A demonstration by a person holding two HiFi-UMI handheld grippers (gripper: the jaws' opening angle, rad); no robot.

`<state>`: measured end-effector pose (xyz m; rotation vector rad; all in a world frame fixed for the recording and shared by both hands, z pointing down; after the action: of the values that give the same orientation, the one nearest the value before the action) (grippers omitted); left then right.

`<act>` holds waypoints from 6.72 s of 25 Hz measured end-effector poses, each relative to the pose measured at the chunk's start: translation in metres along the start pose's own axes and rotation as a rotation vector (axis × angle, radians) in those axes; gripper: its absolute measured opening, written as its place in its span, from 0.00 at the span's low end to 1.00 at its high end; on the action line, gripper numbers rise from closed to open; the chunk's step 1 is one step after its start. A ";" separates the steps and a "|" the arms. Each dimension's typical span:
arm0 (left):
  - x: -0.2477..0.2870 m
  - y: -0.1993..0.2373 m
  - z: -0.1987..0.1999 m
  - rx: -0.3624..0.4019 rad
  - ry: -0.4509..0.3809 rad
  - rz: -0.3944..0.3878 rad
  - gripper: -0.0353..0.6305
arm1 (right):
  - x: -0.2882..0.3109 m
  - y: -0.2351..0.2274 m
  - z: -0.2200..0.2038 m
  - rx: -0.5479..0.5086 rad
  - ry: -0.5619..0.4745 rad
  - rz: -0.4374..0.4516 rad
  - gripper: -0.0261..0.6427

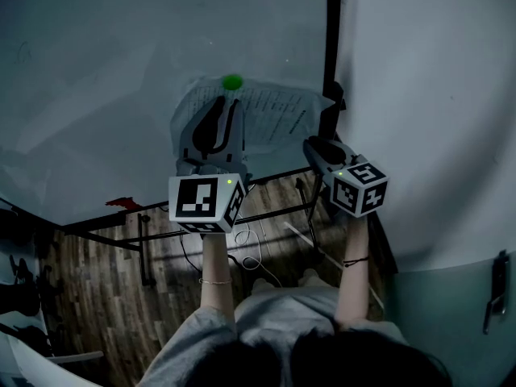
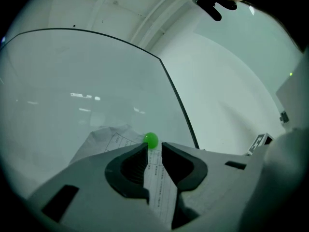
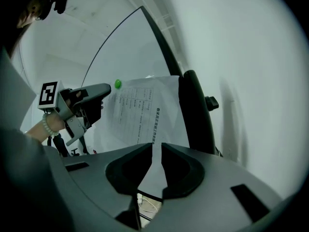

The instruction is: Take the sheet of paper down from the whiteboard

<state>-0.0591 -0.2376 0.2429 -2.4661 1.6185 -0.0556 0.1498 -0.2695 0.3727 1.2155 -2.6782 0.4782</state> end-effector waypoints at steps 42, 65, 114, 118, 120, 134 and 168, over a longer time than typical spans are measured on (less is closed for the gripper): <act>0.028 -0.018 0.014 0.220 0.036 0.301 0.24 | 0.038 -0.019 -0.006 0.084 0.186 0.176 0.05; 0.024 -0.013 0.014 0.163 0.027 0.279 0.24 | 0.010 -0.025 -0.007 0.134 0.137 0.190 0.04; -0.016 -0.006 -0.008 0.087 0.049 0.315 0.24 | -0.006 -0.008 0.005 0.061 0.100 0.274 0.04; -0.033 -0.010 -0.029 0.043 0.096 0.339 0.23 | -0.006 -0.001 0.009 0.026 0.085 0.310 0.04; -0.040 -0.012 -0.038 0.032 0.122 0.344 0.21 | -0.006 0.002 0.010 0.011 0.085 0.324 0.04; -0.073 -0.034 -0.086 -0.061 0.266 0.353 0.12 | 0.001 0.020 0.002 -0.043 0.125 0.430 0.04; -0.074 -0.045 -0.127 -0.193 0.386 0.290 0.06 | 0.011 0.027 0.019 -0.147 0.019 0.519 0.04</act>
<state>-0.0652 -0.1706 0.3807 -2.4371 2.2225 -0.3704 0.1221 -0.2674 0.3519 0.4650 -2.9358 0.3408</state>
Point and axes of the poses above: the fingertips, and each gripper's own axes: x forward along the fingers, y to its left, z out of its top, the point moved 8 cm from there along -x, backward along the fingers, and after that the axes turned 9 degrees about y, right-handed, at the moved point
